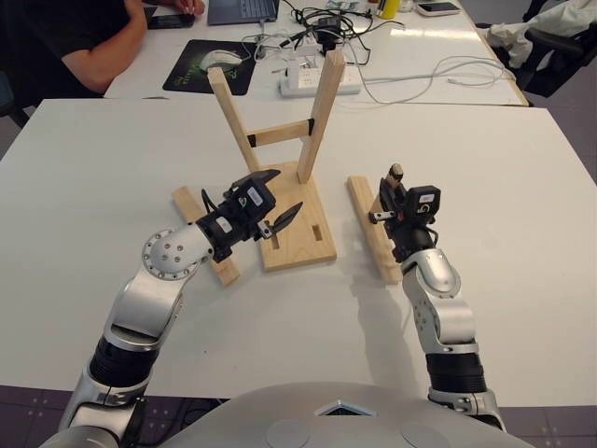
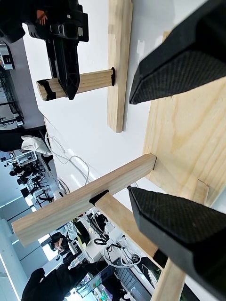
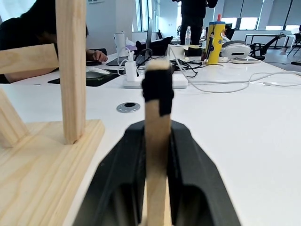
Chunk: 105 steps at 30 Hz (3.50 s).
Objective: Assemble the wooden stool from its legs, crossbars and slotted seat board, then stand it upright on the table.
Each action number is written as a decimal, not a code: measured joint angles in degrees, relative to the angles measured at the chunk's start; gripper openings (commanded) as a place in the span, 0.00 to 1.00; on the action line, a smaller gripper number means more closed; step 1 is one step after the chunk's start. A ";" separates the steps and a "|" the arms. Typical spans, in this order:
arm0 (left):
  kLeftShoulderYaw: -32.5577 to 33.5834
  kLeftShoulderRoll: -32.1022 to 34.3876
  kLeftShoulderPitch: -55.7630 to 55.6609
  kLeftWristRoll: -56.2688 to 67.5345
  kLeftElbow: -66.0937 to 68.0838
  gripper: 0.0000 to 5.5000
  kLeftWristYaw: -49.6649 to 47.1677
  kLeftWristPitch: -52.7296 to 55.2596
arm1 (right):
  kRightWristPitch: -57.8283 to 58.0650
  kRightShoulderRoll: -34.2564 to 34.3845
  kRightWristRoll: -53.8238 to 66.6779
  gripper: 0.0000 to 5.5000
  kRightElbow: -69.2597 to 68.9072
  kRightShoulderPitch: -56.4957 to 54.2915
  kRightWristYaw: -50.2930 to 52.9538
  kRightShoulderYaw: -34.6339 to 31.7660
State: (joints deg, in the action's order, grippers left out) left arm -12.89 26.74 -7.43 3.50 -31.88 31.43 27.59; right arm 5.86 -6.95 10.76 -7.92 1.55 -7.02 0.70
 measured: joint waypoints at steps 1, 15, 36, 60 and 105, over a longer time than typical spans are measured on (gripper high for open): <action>-0.01 -0.08 0.00 0.00 0.00 0.60 -0.03 0.00 | -1.08 0.11 0.89 0.08 1.15 0.02 -0.65 -0.55; 0.60 -0.26 -0.12 0.01 0.00 0.60 -0.06 -0.01 | -13.18 -1.05 1.97 0.08 6.73 3.13 -8.07 -2.18; 0.93 0.16 -1.91 0.80 1.46 0.60 0.45 -0.58 | -16.14 -1.07 0.61 0.08 9.82 2.01 -8.38 -1.33; 0.96 1.07 -4.00 0.94 4.59 0.60 3.06 -3.28 | -9.95 0.67 -2.53 0.36 8.28 5.36 -5.32 0.21; 0.65 -5.92 1.61 -4.90 2.30 0.60 -10.08 -4.02 | 37.44 -4.58 19.06 0.01 2.02 -36.12 -3.72 -10.47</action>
State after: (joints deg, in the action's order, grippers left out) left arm -12.24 20.82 -5.82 -1.40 -29.58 21.35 23.57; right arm 43.30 -11.53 29.81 -5.90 -34.57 -10.74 -9.77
